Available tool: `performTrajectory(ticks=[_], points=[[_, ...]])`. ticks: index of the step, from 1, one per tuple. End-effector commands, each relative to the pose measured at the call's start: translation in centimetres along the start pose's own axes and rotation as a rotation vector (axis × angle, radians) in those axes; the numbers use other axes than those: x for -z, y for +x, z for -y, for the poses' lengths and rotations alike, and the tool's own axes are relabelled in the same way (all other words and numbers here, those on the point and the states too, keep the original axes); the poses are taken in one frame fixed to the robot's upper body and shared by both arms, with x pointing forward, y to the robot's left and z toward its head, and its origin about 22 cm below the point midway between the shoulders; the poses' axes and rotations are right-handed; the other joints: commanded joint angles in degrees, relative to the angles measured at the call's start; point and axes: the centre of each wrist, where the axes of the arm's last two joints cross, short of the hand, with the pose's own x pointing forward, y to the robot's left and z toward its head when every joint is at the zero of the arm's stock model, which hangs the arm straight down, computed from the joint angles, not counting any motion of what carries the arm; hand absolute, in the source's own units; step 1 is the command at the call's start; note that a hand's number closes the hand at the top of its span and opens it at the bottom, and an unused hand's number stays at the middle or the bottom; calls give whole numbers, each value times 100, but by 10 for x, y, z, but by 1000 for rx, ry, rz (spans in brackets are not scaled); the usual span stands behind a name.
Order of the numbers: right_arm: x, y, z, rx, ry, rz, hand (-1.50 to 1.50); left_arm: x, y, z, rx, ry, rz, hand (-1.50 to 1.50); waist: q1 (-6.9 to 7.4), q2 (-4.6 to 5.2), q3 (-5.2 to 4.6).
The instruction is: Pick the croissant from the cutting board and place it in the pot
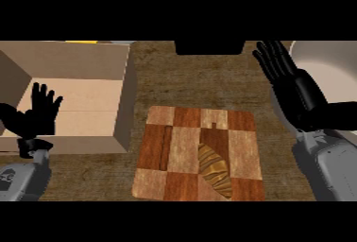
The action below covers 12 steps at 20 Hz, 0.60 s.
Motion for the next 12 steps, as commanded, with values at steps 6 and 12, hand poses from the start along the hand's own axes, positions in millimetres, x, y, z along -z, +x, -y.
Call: performTrajectory(ticks=[6, 12], points=[[-104, -91, 36, -121, -220, -645, 150, -18, -7, -48, 310, -99, 33, 0, -228, 108, -232], [-138, -63, 34, -736, -257, -176, -150, -35, -8, -43, 288, -157, -36, 0, -396, 5, -225]])
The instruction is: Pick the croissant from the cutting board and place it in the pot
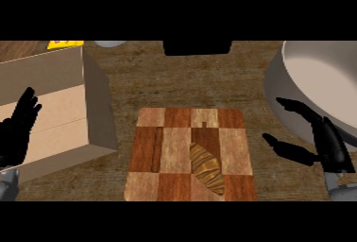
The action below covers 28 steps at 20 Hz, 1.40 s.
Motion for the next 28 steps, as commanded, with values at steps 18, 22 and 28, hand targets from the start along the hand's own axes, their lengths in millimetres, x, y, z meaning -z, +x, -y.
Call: performTrajectory(ticks=[18, 22, 28], points=[[-45, 101, -29, -436, 379, -154, -150, -22, -11, 23, 41, -101, -14, 0, 399, 170, -87], [-38, 105, -47, -529, 563, -270, -150, -26, 3, 17, 50, -115, 5, 0, 431, 148, -71], [-15, 150, -72, -564, 703, -346, -150, -29, -12, 12, 49, -109, -22, 0, 333, 140, -68]])
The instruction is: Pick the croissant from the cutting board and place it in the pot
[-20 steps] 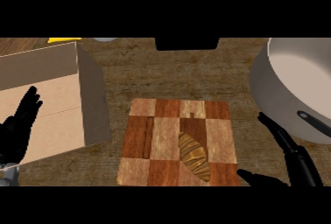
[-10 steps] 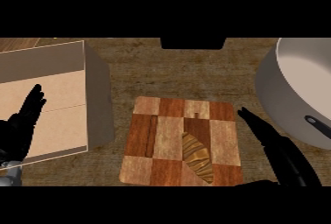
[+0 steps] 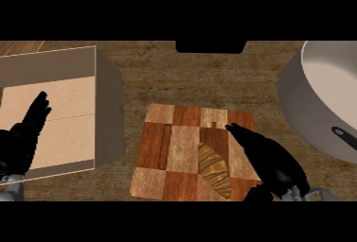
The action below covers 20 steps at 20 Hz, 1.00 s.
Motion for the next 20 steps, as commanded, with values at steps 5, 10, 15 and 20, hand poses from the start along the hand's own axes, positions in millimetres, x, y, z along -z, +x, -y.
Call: performTrajectory(ticks=[5, 10, 15, 20], points=[[27, 59, -9, -69, 141, -61, -150, -21, -30, 16, -8, -24, -72, 0, -47, 9, -33], [53, 62, -19, -116, 163, -120, -150, -14, -28, 18, 6, -24, -54, 0, -82, 19, -31], [54, 58, -16, -155, 169, -142, -150, -17, -28, 13, 15, -14, -68, 0, -122, 4, -29], [74, 53, -46, -160, 206, -169, -150, -8, -9, -8, 17, -5, -58, 0, -124, 6, -25]])
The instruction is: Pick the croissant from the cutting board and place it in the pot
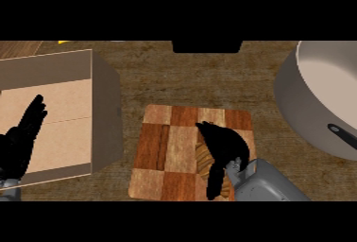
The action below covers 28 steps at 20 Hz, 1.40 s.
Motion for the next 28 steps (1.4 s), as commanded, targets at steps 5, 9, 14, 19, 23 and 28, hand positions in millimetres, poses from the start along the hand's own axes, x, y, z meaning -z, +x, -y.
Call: performTrajectory(ticks=[5, 9, 14, 19, 23, 28], points=[[10, 33, -13, -47, 39, -121, -150, -4, -17, 16, 2, -17, -34, 0, -21, 25, -49], [23, 2, -23, -62, 44, -135, -150, -17, -14, 17, -6, -16, -50, 0, -20, 17, -45], [42, -6, -32, -48, 58, -151, -150, -13, -33, 11, -1, -19, -51, 0, -15, 33, -47], [37, -16, -30, -64, 93, -130, -150, -21, -25, 16, -3, -23, -54, 0, -35, 21, -46], [43, 0, -35, -121, 55, -59, 150, -15, -23, 20, -23, -26, -69, 0, -15, 28, -45], [37, -5, -44, -107, 51, -45, 150, -16, -17, 19, -11, -15, -59, 0, -31, 20, -45]])
